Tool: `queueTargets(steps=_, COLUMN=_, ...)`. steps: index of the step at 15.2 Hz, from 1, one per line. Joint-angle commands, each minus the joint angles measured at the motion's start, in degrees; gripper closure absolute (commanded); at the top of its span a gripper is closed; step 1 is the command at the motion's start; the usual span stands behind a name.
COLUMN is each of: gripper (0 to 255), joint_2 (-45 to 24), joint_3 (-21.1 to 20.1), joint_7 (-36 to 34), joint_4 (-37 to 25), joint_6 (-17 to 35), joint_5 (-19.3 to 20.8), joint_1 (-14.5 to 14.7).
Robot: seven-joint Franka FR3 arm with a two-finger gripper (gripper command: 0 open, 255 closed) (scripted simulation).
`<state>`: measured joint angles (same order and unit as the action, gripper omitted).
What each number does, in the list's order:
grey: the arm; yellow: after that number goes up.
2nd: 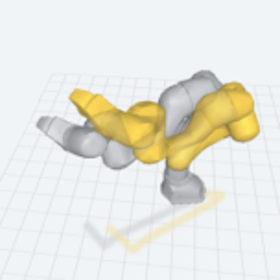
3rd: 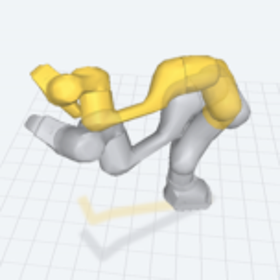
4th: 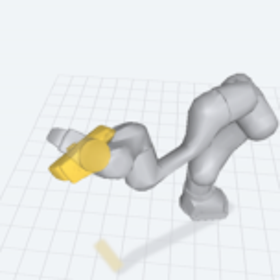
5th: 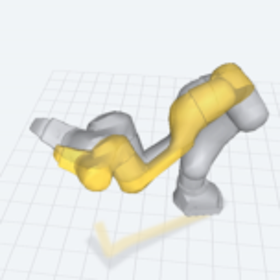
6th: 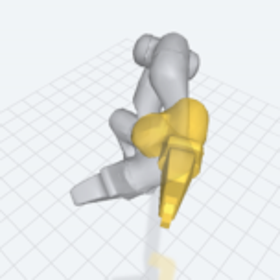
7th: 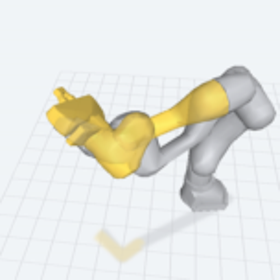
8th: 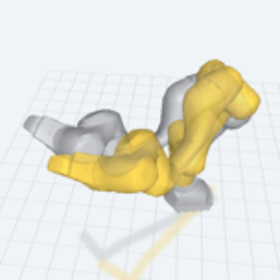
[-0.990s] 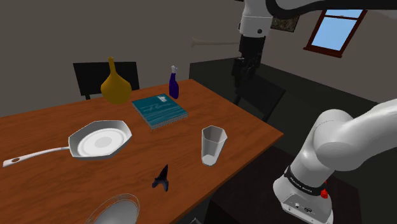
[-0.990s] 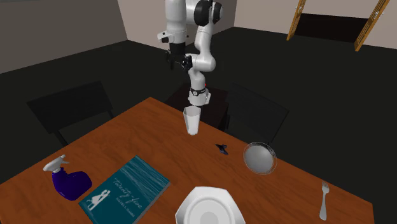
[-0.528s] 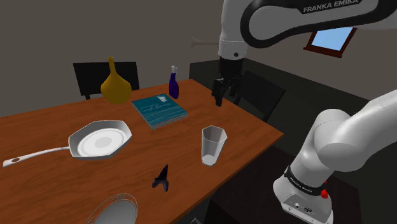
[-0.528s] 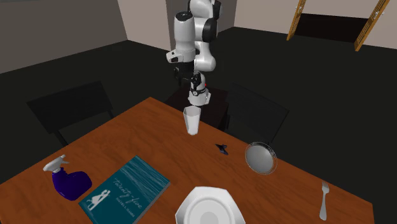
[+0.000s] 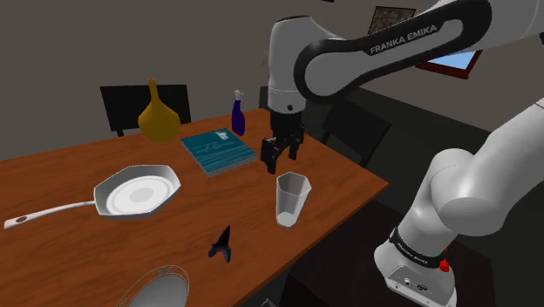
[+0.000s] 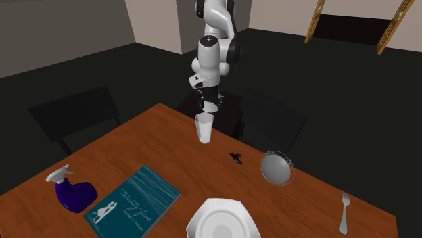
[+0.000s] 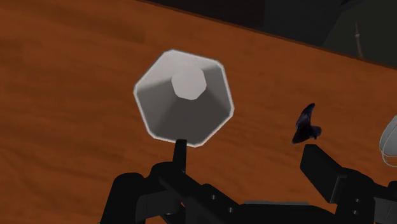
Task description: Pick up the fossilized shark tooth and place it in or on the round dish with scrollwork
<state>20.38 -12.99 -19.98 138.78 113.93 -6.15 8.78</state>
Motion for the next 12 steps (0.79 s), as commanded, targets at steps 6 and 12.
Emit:
queueTargets(steps=6, gripper=0, joint_2=-12.84, joint_3=-4.14, joint_7=-4.09, joint_4=-3.19, joint_6=9.58, joint_5=-0.68, joint_1=2.13)
queueTargets(steps=12, gripper=0, joint_2=-24.98, joint_3=-6.80, joint_7=-8.42, joint_4=-8.72, joint_6=16.01, joint_5=1.19, joint_1=4.33)
